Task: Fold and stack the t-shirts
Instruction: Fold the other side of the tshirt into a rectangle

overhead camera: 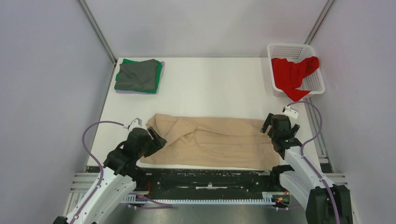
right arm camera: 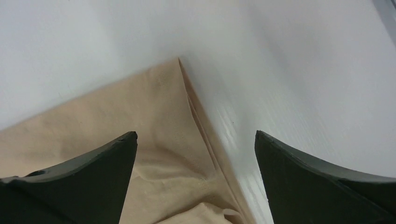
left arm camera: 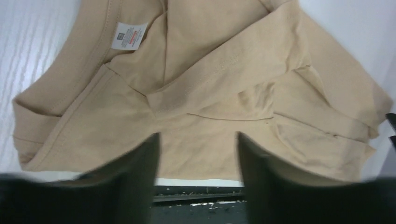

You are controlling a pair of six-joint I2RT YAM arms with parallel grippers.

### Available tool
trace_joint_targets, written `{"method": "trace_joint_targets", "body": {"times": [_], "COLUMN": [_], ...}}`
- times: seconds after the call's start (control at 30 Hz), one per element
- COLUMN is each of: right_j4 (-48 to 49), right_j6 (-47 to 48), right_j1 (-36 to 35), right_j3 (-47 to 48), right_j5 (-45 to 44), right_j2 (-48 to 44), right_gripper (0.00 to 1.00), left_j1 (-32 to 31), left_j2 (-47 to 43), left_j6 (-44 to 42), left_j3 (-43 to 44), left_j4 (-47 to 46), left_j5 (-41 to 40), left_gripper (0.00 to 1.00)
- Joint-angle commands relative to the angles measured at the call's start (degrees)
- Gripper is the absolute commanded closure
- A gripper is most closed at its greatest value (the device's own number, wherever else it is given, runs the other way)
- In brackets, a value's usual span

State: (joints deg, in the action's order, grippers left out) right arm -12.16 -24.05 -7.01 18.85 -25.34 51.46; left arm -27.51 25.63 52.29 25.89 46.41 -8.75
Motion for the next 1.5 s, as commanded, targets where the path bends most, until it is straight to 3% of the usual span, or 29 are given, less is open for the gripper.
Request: {"method": "trace_joint_targets", "body": {"times": [0.0,0.13,0.23,0.47,0.57,0.67,0.77,0.9,1.17,1.3,1.47], "right_j4": [2.13,1.61,2.61,4.00,3.36,2.48,1.88,2.09,1.93,1.51,1.48], "right_j6": [-3.32,-2.74,-1.13,3.20,4.25,5.14,5.83,6.04,6.44,6.44,6.57], "right_j1": [-0.09,-0.11,-0.05,-0.03,-0.02,-0.05,-0.03,-0.02,-0.08,-0.03,0.00], "right_j3": [0.37,1.40,0.80,0.62,0.51,0.48,0.42,-0.04,-0.73,-1.28,-1.78], "right_j5": [-3.54,-3.05,-0.27,8.40,11.33,11.93,11.16,10.64,10.74,10.22,9.89], "right_j2": [-4.46,-7.35,-9.43,-11.33,-11.30,-11.17,-11.26,-11.72,-12.58,-14.29,-15.66], "right_gripper": [0.02,0.02,0.02,0.02,0.02,0.02,0.02,0.02,0.02,0.02,0.02], "left_j1": [-0.18,-0.18,-0.18,-0.18,-0.18,-0.33,-1.16,-2.82,-8.81,-15.69,-25.58], "left_j2": [-1.99,1.14,6.73,34.57,46.17,53.58,54.99,55.26,52.43,46.19,38.77], "left_j6": [3.13,-0.83,-3.41,-10.51,-12.55,-13.43,-13.52,-12.94,-13.40,-10.16,-7.18], "left_j3": [3.02,8.42,9.78,14.45,20.23,23.28,21.77,19.49,18.08,14.82,11.95], "left_j4": [0.88,-1.01,-7.60,-27.88,-27.72,-28.37,-30.97,-31.14,-26.89,-23.64,-17.60], "left_j5": [0.94,-1.01,-0.05,3.13,-0.24,2.30,5.54,3.91,6.37,5.29,10.04], "left_gripper": [0.01,0.00,0.00,0.00,0.00,0.00,0.00,0.00,0.00,0.00,0.00]}}
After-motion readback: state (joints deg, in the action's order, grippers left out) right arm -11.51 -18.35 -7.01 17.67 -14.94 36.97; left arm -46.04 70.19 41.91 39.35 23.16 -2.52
